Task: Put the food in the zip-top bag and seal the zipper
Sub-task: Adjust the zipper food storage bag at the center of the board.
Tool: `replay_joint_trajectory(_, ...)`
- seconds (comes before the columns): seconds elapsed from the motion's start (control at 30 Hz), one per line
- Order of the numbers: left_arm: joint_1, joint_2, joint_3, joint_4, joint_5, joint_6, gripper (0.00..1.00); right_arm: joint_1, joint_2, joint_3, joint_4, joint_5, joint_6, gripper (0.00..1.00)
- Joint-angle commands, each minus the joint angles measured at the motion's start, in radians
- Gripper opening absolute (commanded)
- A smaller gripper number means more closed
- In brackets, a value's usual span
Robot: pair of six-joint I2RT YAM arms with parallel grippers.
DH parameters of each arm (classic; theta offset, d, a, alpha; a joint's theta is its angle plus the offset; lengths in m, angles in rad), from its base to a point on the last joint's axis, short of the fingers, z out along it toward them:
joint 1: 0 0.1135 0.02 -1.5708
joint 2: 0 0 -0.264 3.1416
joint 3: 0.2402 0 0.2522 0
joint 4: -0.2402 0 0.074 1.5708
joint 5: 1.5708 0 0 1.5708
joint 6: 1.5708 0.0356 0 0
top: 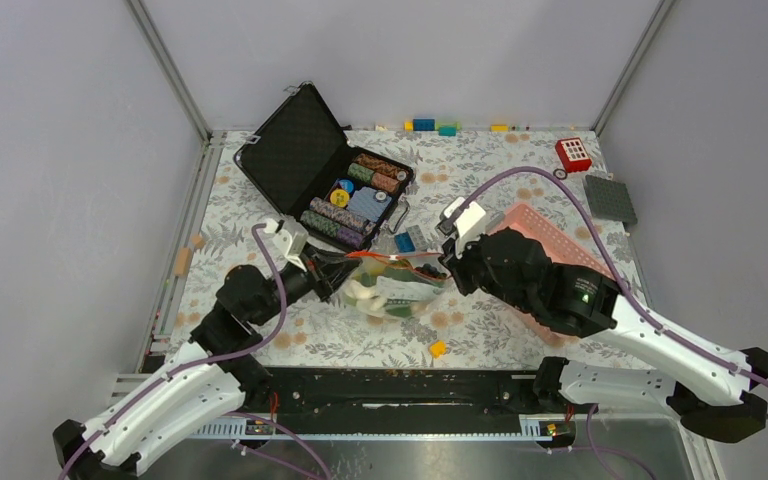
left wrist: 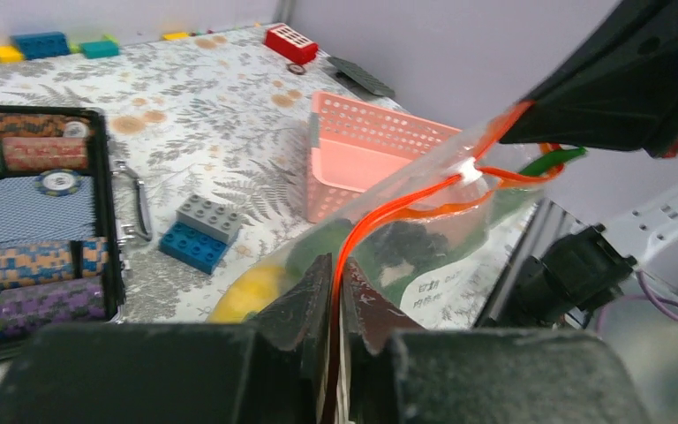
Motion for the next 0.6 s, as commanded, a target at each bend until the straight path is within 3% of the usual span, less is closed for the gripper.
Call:
replay_joint_trajectory(0.0,0.007,-0.009,0.049,-0.004,-0.122,0.043,0.24,0.002,-0.005,0.05,-0.047,0.029,-0.097,0.0)
replay_joint_trajectory(0.07,0.006,0.01,0.071,-0.035,-0.082,0.063,0.4,0.003,0.02,0.062,-0.037,-0.028,-0.1,0.0)
replay_joint_trajectory(0.2,0.006,0.061,0.121,-0.05,0.085,0.104,0.96,0.002,0.102,0.129,-0.049,-0.066,-0.102,0.0)
replay_joint_trajectory(0.57,-0.006,0.296,0.304,-0.032,0.313,0.125,0.98,-0.001,0.18,0.216,-0.062,-0.053,-0.089,0.0)
